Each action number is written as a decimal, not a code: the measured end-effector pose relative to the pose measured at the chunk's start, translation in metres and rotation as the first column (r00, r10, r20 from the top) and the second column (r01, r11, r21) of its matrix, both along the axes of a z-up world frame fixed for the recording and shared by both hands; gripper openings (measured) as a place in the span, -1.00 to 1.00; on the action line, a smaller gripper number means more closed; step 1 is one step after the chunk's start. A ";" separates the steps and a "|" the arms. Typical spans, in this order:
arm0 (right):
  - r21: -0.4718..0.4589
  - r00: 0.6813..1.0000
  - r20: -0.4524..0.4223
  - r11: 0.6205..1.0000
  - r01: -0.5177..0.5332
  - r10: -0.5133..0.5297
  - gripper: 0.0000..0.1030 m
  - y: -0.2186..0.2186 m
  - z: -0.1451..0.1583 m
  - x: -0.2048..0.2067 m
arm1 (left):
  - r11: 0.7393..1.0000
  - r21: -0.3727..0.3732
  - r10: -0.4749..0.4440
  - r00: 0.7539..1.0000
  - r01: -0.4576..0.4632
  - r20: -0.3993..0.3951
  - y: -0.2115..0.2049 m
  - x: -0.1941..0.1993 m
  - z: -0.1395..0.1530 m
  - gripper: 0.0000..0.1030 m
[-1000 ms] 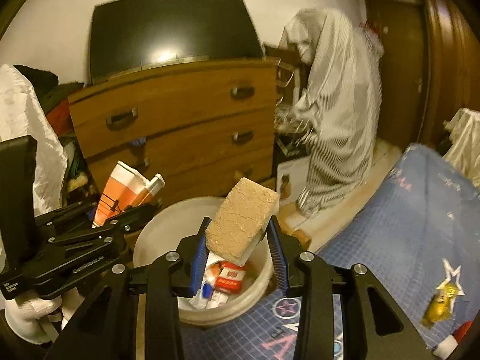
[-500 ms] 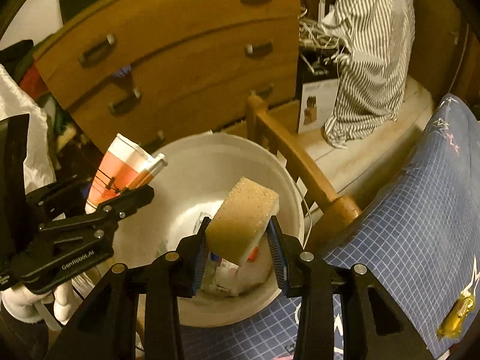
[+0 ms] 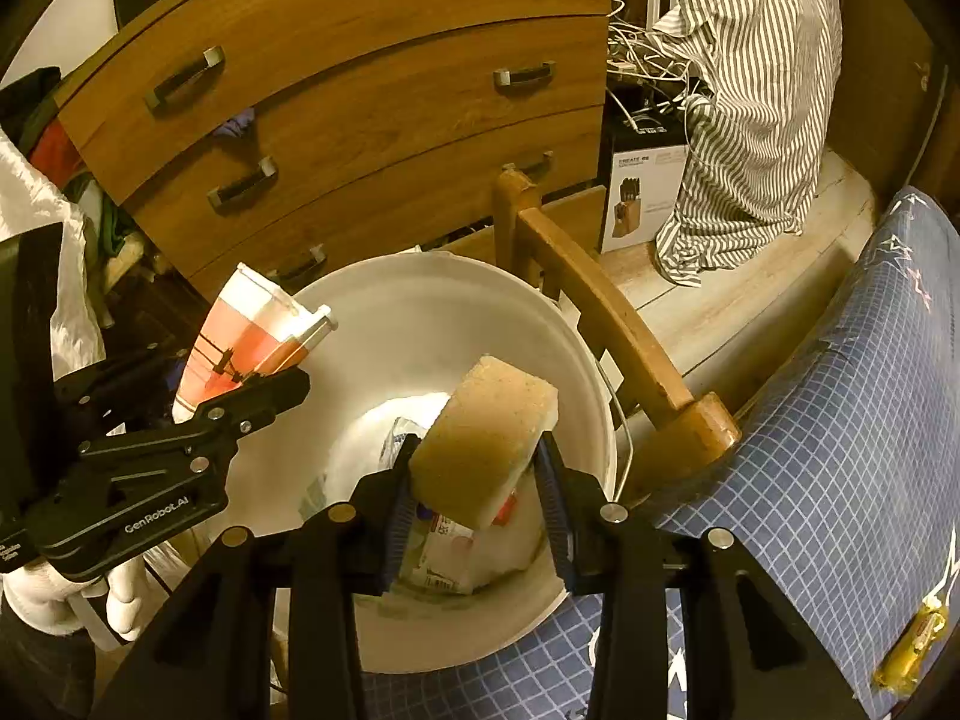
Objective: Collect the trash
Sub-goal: 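Open both tools to drop the bag and sponge into the bucket, then move both tools back over the bed toward the white foam and lid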
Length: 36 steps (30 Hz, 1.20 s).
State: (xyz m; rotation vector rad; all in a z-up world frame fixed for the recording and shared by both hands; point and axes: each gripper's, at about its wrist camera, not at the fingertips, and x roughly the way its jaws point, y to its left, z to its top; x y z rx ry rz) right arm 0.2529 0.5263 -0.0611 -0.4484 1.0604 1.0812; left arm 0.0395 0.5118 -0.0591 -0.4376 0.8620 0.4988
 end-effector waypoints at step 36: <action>0.287 0.832 0.100 0.816 0.501 -0.546 0.37 -0.511 -0.023 -0.069 | 0.799 0.046 -0.601 0.799 0.599 0.029 -0.313 0.084 -0.056 0.21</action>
